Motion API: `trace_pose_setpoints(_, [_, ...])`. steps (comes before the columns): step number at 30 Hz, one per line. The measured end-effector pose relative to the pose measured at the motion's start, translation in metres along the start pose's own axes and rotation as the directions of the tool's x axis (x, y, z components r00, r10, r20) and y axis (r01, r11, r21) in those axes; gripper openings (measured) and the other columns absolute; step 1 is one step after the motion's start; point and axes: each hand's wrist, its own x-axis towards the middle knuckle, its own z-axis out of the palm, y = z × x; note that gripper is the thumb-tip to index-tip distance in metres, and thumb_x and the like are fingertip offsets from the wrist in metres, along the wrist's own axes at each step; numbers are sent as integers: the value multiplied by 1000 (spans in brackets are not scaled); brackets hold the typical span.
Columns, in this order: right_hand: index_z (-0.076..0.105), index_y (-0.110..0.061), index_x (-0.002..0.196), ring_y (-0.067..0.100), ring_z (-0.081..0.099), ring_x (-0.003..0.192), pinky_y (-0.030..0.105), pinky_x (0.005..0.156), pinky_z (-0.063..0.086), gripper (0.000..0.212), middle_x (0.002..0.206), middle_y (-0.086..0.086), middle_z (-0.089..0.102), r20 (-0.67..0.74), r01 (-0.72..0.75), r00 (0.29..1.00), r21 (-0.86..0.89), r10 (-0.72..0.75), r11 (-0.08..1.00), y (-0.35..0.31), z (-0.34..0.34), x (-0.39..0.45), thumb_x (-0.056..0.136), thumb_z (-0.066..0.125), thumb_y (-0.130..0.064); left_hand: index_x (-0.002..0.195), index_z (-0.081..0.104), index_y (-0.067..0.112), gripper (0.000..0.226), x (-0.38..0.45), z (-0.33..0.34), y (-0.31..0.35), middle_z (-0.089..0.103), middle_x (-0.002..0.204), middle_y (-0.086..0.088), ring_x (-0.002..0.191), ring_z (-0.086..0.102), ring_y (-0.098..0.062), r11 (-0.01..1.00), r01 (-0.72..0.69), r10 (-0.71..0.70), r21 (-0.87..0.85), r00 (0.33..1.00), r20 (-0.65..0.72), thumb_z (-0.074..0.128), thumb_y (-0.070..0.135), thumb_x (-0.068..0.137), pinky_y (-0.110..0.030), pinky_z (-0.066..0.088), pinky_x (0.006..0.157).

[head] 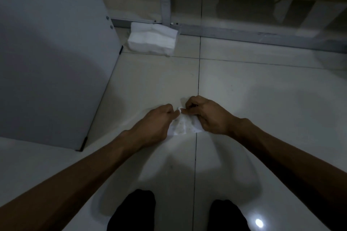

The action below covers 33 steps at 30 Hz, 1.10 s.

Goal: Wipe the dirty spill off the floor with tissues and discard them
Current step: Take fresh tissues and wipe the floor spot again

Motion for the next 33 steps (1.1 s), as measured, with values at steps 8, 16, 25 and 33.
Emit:
trace_pose_setpoints(8, [65,-4,134,24,63,110,20,93,44,51,126,13,65,71,-71,995,7,70,997,15,-20,-8,84,65,3,131,66,3,40,-15,-33,-28,64,101,-12,91,62,-23,995,-95,93,-29,995,-37,58,2,91,-36,51,82])
trace_pose_setpoints(16, [56,-13,145,23,58,98,36,85,50,55,117,7,56,116,-141,983,-6,140,990,25,-12,-26,93,72,-23,104,71,12,20,-21,-31,-35,62,84,0,72,58,-10,987,-155,157,-39,987,33,67,24,89,-37,51,73])
trace_pose_setpoints(25, [62,-12,139,29,59,94,39,78,43,43,110,11,62,-102,-113,991,-306,86,945,15,18,-37,96,59,-13,155,42,23,67,-15,-13,-46,41,161,-4,147,36,-22,967,-181,183,177,983,2,65,40,94,-39,27,120])
trace_pose_setpoints(33, [20,-15,163,20,10,159,67,121,6,69,171,3,19,-44,-278,958,-393,284,877,-4,46,-59,107,17,-54,163,2,15,66,-24,4,-48,0,172,-1,158,-8,-13,869,-291,240,400,955,174,21,47,109,-55,-1,127])
